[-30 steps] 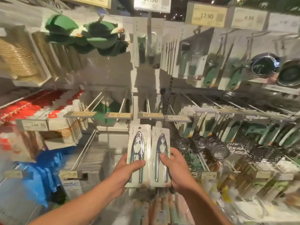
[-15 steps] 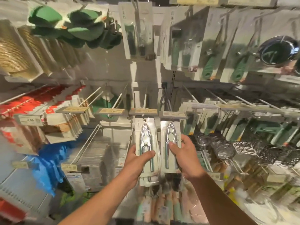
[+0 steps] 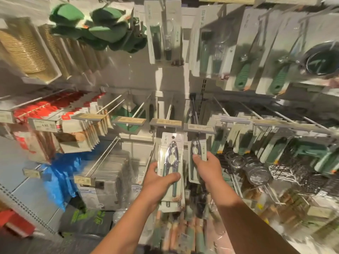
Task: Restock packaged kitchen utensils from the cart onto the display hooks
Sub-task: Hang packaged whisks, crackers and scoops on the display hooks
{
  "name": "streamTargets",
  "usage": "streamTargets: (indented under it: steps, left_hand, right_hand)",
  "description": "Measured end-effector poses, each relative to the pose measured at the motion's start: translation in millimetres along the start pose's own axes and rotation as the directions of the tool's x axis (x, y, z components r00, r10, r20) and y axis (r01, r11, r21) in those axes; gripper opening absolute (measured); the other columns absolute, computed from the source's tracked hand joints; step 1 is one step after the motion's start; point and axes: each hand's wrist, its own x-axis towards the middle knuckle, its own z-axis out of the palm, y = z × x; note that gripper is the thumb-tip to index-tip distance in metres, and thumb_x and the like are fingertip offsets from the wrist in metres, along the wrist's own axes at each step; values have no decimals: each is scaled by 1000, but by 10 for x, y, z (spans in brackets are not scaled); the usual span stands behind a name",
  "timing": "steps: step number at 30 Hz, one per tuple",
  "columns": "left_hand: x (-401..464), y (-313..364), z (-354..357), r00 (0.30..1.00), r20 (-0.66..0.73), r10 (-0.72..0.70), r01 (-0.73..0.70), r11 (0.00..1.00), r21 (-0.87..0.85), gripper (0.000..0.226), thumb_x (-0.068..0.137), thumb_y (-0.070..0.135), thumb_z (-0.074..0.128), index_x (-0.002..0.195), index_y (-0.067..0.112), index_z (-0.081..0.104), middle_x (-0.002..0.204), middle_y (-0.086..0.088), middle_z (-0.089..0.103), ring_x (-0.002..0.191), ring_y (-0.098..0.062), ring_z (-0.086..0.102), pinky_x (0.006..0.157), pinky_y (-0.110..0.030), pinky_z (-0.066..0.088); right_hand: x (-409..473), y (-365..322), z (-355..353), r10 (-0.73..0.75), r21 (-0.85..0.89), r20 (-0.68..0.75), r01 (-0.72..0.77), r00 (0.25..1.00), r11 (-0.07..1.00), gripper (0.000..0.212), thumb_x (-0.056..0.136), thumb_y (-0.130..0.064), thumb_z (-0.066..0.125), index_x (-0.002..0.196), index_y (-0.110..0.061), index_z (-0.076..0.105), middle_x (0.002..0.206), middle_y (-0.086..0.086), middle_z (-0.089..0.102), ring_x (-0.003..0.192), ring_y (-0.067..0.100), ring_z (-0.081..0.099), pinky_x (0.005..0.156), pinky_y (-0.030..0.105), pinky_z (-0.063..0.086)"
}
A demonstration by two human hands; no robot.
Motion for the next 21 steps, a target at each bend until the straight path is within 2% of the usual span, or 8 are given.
streamTargets:
  steps: [2, 6, 9, 11, 13, 15, 17, 21]
  left_hand:
    - [37, -98, 8, 1000, -10, -5, 5, 1000, 5, 104, 48, 49, 94, 141, 42, 47, 142, -2, 61, 124, -26, 64, 106, -51, 52]
    - [-78, -95, 58, 1000, 3, -4, 4, 1000, -4, 111, 47, 51, 92, 145, 39, 43, 143, -2, 59, 125, -25, 62, 109, -51, 49]
    - [-152, -121, 85, 999, -19, -47, 47, 999, -18, 117, 45, 53, 88, 149, 34, 39, 142, -1, 58, 125, -24, 60, 110, -49, 47]
    - [-232, -112, 105, 996, -26, -91, 90, 996, -22, 100, 54, 47, 91, 142, 31, 45, 136, -1, 63, 118, -20, 63, 104, -40, 52]
    - [-281, -159, 109, 994, -31, -103, 102, 993, -56, 56, 77, 21, 89, 115, 33, 50, 107, 8, 66, 93, -5, 66, 78, -16, 55]
    - [-295, -219, 125, 994, -16, -109, 106, 987, -119, 51, 87, 1, 78, 95, 36, 43, 88, 16, 55, 67, 5, 64, 52, -5, 45]
    - [-347, -210, 129, 994, -13, -106, 103, 984, -143, 51, 87, -3, 76, 94, 36, 45, 85, 15, 60, 58, 9, 66, 49, -5, 45]
    - [-262, -324, 63, 997, -4, -72, 71, 984, -163, 46, 86, -1, 78, 110, 30, 56, 80, 13, 78, 74, 1, 74, 60, -11, 53]
  right_hand:
    - [18, 4, -20, 41, -33, 62, -39, 997, 999, 61, 104, -36, 58, 158, -13, 39, 162, 4, 40, 148, 28, 39, 118, 42, 32]
    - [-110, 43, -26, 168, -14, 159, -168, 973, 986, 72, 105, -44, 54, 164, -17, 22, 169, 5, 25, 153, 29, 28, 121, 47, 28]
    - [-240, 100, -6, 180, 41, 149, -187, 972, 981, 54, 107, -37, 52, 154, -14, 41, 154, 3, 47, 136, 26, 50, 108, 40, 41]
    - [-315, 142, 27, 199, 119, 169, -220, 965, 968, 38, 107, -33, 54, 140, -16, 56, 132, 1, 64, 114, 19, 64, 96, 36, 52]
    - [-405, 150, 60, 179, 175, 192, -213, 965, 961, 28, 105, -32, 57, 129, -19, 64, 118, 1, 69, 107, 18, 66, 92, 36, 55]
    - [-463, 174, 98, 149, 181, 205, -187, 967, 966, 22, 103, -33, 61, 121, -23, 69, 116, 0, 71, 110, 19, 66, 97, 39, 53]
    - [-517, 168, 126, 115, 171, 223, -155, 968, 973, 18, 101, -32, 64, 115, -23, 71, 115, -4, 74, 113, 15, 66, 100, 37, 50]
    - [-571, 163, 173, 93, 184, 253, -143, 963, 973, 13, 98, -27, 69, 110, -21, 70, 111, -3, 73, 110, 11, 66, 99, 31, 48]
